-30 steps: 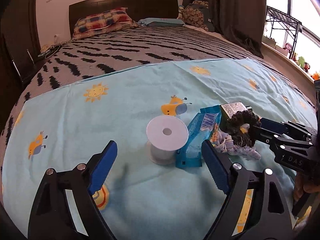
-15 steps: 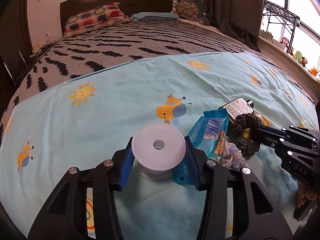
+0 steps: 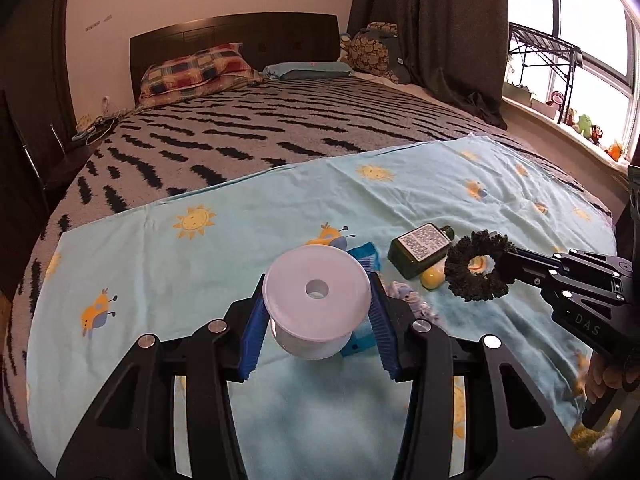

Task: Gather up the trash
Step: 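Grasp the white spool with the left tool while the right tool grasps the dark scrunchie, then lower both tools into the black bin and open them, dropping spool and scrunchie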

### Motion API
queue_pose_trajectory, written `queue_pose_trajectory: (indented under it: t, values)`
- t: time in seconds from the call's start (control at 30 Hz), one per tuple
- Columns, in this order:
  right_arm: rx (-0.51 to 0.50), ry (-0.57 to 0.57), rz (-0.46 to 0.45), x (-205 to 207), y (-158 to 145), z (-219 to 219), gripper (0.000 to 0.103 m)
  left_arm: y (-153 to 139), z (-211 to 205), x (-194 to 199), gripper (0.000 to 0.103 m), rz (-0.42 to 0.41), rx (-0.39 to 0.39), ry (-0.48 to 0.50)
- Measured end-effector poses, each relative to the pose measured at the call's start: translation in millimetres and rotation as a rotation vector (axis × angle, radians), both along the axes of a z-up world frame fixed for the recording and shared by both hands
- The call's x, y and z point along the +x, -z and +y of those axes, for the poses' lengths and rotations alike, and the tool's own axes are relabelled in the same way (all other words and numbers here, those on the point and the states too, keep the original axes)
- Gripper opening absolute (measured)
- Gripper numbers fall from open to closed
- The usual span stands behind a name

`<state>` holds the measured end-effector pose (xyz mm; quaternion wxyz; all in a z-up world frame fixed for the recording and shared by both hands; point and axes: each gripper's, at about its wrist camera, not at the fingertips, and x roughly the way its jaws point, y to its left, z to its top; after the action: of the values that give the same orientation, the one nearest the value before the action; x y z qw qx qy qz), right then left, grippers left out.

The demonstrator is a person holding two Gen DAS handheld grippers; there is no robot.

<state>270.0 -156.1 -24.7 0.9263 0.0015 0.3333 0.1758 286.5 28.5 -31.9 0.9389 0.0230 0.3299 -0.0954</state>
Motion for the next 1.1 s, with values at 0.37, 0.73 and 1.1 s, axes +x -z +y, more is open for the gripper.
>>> queue_pose_trajectory:
  t: [0.37, 0.73, 1.1]
  values:
    - [-0.004, -0.024, -0.052, -90, -28, -16, 0.009, -15, -22, -98, 0.044, -0.015, -0.007, 0.055]
    - [0.006, -0.018, -0.055, -172, -24, -48, 0.009, 1, -51, -179, 0.044, 0.009, -0.045, 0.113]
    - [-0.006, -0.013, 0.02, -236, 13, -70, 0.009, 39, -74, -248, 0.044, 0.078, -0.089, 0.171]
